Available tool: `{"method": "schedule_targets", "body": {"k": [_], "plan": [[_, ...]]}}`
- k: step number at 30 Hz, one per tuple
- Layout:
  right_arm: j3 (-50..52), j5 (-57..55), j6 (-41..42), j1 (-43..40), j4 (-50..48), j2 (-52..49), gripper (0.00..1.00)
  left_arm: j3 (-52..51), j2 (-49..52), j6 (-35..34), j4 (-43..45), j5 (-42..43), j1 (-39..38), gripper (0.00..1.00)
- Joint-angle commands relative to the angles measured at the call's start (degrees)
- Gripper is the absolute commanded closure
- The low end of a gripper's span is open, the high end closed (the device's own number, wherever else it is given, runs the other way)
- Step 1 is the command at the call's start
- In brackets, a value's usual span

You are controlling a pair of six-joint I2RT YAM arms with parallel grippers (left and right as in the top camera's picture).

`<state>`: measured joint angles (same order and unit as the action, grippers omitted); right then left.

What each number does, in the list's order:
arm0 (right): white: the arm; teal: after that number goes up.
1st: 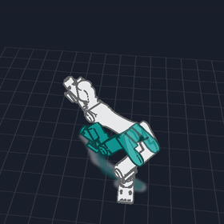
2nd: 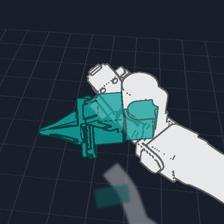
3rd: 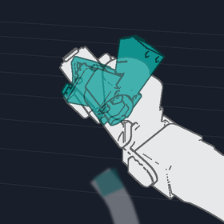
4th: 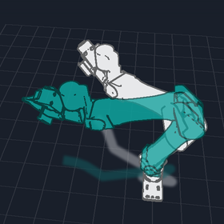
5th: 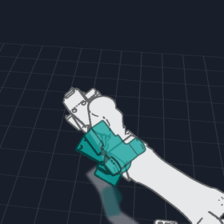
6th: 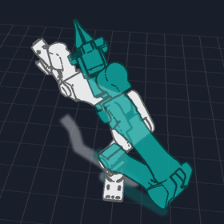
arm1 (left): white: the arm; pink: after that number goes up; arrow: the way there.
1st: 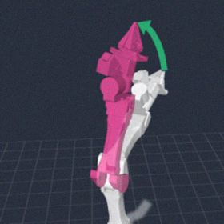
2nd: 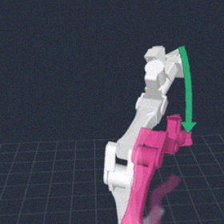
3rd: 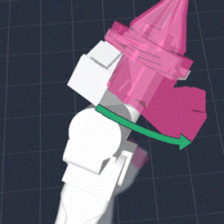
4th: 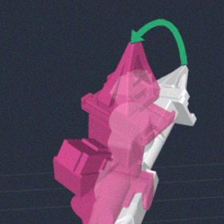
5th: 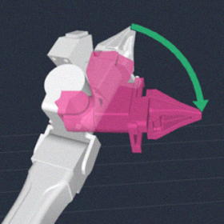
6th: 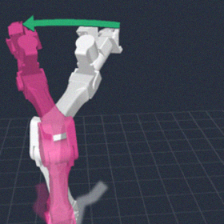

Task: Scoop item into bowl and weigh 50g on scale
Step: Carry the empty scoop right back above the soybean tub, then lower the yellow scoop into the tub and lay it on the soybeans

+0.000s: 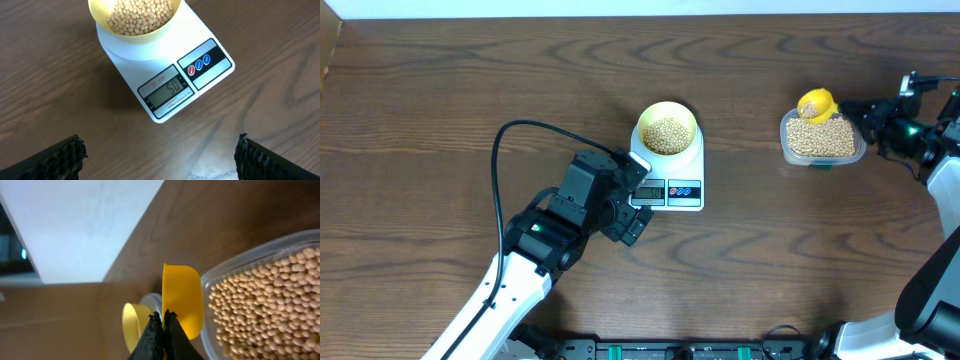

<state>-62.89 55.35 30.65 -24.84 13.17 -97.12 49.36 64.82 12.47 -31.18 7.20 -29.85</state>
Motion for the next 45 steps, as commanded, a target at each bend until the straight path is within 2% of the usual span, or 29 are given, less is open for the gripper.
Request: {"method": "schedule_targets", "body": {"k": [1,9,35,45], "plan": [[0.1,0.1,-11.4,-0.3,2.0,-0.3,0.99,0.0,-0.4,0.4,0.0,0.2,-0.1,0.02],[0.1,-2.6,-24.4,-0.3,5.0,-0.3,0.99,0.0,-0.4,0.4,0.0,0.2,-0.1,0.02],[0.1,-3.6,-93.7,-0.2,6.6,-0.3,0.99,0.0,-0.4,0.3,0.0,0.2,-0.1,0.02],[0.1,-3.6,-113.0,-0.2,6.6,-0.3,0.99,0.0,-0.4,0.4,0.0,0.2,-0.1,0.02]]}}
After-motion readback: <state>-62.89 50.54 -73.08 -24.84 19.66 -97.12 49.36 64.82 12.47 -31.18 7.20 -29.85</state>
